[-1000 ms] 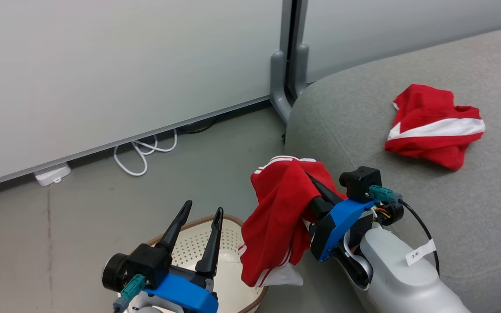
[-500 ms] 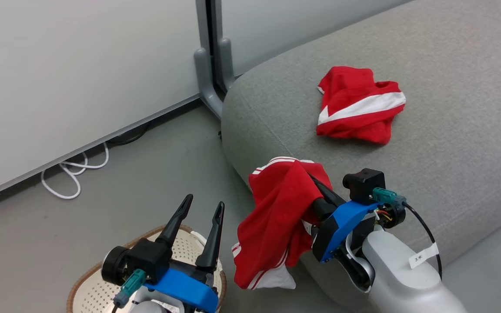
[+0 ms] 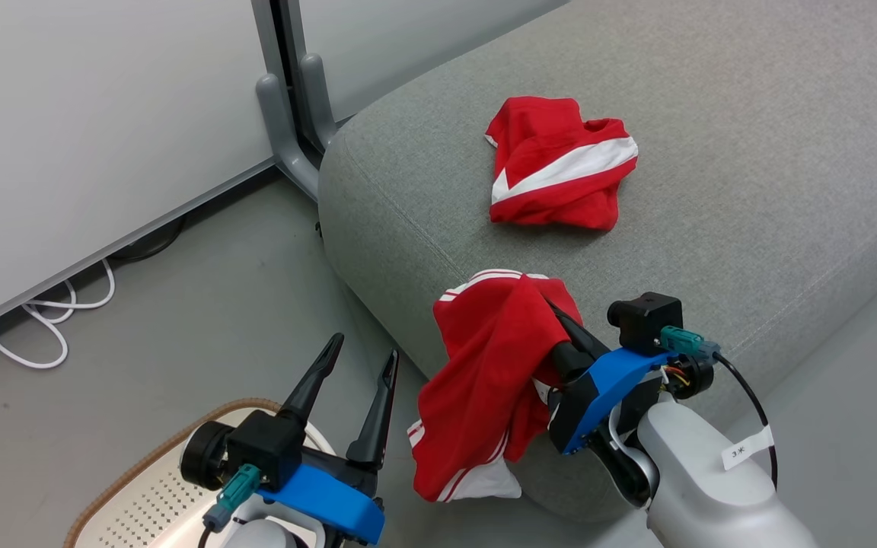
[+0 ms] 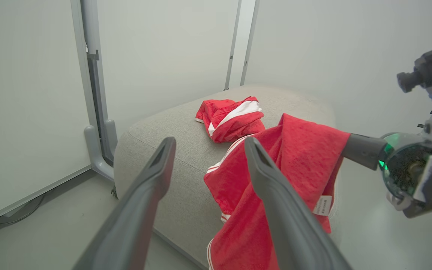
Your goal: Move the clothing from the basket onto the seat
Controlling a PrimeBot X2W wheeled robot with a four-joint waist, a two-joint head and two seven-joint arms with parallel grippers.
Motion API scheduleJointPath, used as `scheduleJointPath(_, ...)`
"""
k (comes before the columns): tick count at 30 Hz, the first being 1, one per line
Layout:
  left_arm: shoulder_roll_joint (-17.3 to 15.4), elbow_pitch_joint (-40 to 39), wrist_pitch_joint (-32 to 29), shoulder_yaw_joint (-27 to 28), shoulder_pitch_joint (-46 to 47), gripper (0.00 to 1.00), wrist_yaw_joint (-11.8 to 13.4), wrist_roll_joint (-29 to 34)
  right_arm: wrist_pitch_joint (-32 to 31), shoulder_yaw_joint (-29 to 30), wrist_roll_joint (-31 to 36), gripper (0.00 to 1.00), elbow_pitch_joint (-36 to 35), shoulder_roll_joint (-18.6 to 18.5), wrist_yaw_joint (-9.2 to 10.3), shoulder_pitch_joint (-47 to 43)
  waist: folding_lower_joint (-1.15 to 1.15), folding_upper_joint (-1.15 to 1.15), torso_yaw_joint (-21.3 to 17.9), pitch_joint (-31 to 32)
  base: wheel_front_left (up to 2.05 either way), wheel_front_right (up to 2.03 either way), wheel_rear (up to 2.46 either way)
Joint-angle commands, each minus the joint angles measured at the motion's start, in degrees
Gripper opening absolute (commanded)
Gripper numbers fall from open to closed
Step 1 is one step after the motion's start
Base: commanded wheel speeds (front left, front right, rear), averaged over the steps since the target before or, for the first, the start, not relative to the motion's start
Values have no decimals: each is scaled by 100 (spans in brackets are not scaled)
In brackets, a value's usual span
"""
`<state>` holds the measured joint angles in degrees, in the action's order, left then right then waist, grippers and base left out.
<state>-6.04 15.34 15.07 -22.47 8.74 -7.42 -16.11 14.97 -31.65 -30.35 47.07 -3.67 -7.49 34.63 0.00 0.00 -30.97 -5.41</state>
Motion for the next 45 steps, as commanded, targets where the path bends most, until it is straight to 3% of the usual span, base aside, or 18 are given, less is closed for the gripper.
scheduleJointPath(1,-48,14,15,-5,103,100,-4,8,31,37,40,0,-50,19,-1,-58,0,0,-14,-39,0,0,0)
scheduleJointPath(17,-127,66,15,-111,212,100,-4,-58,31,255,133,0,-141,49,-1,-76,0,0,-31,-156,0,0,0)
scheduleJointPath(25,-162,-32,15,-53,195,100,-4,32,31,161,-70,0,-192,15,-1,332,0,0,-41,-285,0,0,0)
scheduleJointPath(30,-248,-146,15,-76,251,100,-4,86,-107,80,-343,0,-354,-318,-1,1047,0,0,-23,-479,0,0,0)
scheduleJointPath(37,-397,-328,16,-236,459,100,-4,151,-435,310,-621,0,-491,-1091,-1,2167,0,0,176,-891,0,0,0)
scheduleJointPath(45,-699,-613,16,-355,789,100,-4,246,-504,1094,-869,0,-349,-1846,-1,3191,0,0,438,-1597,0,0,0)
